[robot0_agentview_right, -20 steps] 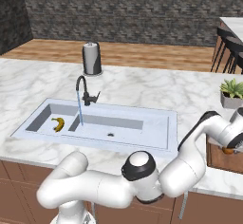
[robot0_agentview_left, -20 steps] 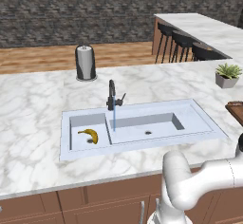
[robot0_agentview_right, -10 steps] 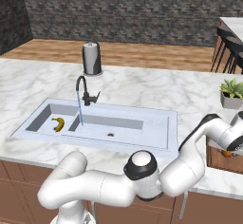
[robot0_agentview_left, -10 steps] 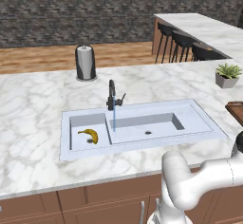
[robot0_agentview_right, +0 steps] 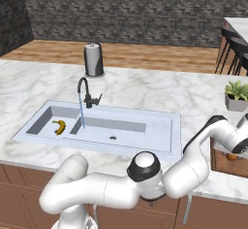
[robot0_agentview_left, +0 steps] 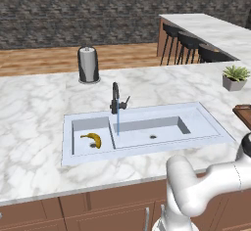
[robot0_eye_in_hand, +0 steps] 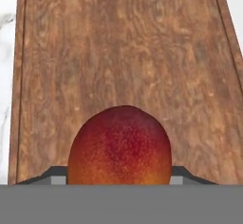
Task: Pick the banana, mango from the sink and place them on the cutting board to airdry. Then turn off the sink faucet.
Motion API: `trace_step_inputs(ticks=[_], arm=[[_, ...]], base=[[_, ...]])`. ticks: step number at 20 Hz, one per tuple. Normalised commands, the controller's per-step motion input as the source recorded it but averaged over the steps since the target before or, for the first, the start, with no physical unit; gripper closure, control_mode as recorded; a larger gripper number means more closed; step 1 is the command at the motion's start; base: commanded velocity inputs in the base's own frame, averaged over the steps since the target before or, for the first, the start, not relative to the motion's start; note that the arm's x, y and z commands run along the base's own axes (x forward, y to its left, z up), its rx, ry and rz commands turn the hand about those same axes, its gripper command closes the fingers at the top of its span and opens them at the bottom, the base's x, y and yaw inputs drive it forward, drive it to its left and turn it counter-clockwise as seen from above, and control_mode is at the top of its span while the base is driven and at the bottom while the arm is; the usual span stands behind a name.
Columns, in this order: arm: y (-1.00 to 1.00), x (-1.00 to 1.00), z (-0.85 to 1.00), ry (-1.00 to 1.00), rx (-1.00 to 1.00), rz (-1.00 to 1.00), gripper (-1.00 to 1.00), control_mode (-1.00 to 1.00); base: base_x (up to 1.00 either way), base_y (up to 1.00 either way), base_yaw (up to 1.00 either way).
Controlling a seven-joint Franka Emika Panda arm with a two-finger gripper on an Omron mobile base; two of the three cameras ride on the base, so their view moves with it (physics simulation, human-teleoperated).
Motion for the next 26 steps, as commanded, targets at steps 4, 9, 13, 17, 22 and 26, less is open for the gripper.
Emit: trace_step_inputs(ticks=[4, 9, 13, 17, 22, 26], arm=[[0.00, -0.03, 0.11, 0.00, 0.00, 0.00, -1.00, -1.00], [0.04, -0.10, 0.23, 0.00, 0.00, 0.00, -1.00, -1.00], [0.18, -0.13, 0.21, -0.04, 0.00, 0.00, -1.00, -1.00], [0.44, -0.22, 0.33, -0.04, -0.02, 0.00, -1.00, -1.00], [0.95, -0.62, 0.01, -0.13, -0.11, 0.00, -1.00, -1.00], [1.00, -0.68, 0.03, -0.15, -0.16, 0.00, -1.00, -1.00]], base=[[0.00, 0.00, 0.00], [0.00, 0.00, 0.00], [0.00, 0.00, 0.00], [0.00, 0.00, 0.00], [0.00, 0.00, 0.00], [0.00, 0.00, 0.00]])
